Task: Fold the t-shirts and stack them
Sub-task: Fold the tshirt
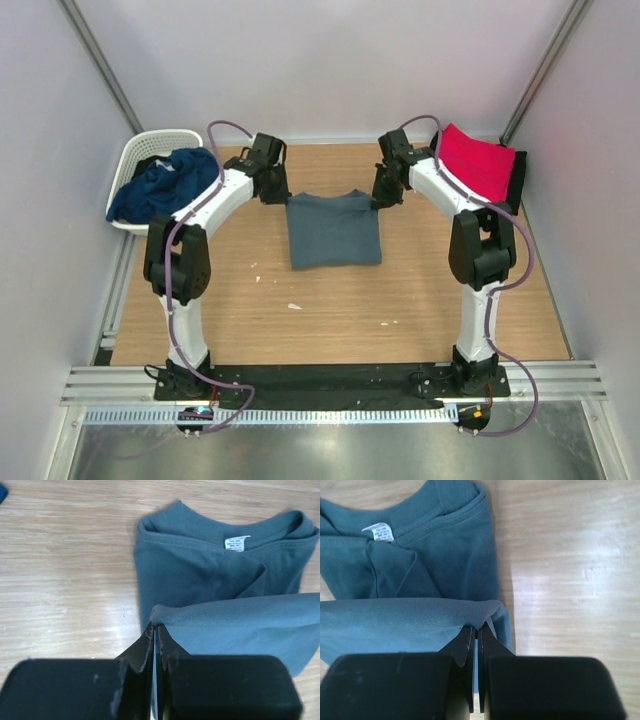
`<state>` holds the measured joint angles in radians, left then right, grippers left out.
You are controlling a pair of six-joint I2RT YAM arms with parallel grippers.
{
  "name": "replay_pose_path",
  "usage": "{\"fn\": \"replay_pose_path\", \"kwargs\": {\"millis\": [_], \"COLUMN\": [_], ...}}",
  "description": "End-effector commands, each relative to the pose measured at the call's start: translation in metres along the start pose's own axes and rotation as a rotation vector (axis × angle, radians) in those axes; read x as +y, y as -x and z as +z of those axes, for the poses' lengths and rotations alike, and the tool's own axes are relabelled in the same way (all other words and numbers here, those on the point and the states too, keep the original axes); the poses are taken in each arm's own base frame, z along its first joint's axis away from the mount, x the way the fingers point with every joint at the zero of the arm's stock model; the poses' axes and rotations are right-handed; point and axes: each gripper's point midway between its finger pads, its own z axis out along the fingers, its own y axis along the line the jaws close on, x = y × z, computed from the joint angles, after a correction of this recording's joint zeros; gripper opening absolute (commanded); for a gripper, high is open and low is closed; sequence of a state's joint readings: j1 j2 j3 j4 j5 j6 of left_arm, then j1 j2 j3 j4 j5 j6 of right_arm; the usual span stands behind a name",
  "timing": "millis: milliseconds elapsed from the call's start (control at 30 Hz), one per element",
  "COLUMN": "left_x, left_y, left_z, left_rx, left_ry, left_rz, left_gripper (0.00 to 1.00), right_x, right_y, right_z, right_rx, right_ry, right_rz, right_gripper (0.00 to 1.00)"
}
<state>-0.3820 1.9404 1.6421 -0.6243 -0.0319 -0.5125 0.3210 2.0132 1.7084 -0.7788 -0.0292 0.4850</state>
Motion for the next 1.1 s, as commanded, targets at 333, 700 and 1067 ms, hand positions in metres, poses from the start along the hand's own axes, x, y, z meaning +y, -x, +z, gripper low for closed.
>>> {"fn": "replay_pose_path", "kwargs": {"millis": [333, 700, 1067], "left_x": [0.009, 0.013, 0.005], "left_y": [0.056, 0.093, 0.152], "left_z": [0.034, 0.083, 0.017], "left_rx": [-0.072, -0.132, -0.275], "left_ry": [-0.015, -0.001, -0.054], "left_rz": [-0.013, -0.003, -0.047], "left_gripper": [0.0, 0.0, 1.0], "right_x": [0.014, 0.006, 0.053], "right_y": [0.059, 0.097, 0.166], "right_z": [0.016, 0.051, -0.03], "right_rx": [-0.09, -0.135, -0.375], "right_ry": [0.057, 0.046, 0.27], "right_rz": [0.006, -0.007, -0.113], "right_gripper": [0.01, 0.04, 0.77]}}
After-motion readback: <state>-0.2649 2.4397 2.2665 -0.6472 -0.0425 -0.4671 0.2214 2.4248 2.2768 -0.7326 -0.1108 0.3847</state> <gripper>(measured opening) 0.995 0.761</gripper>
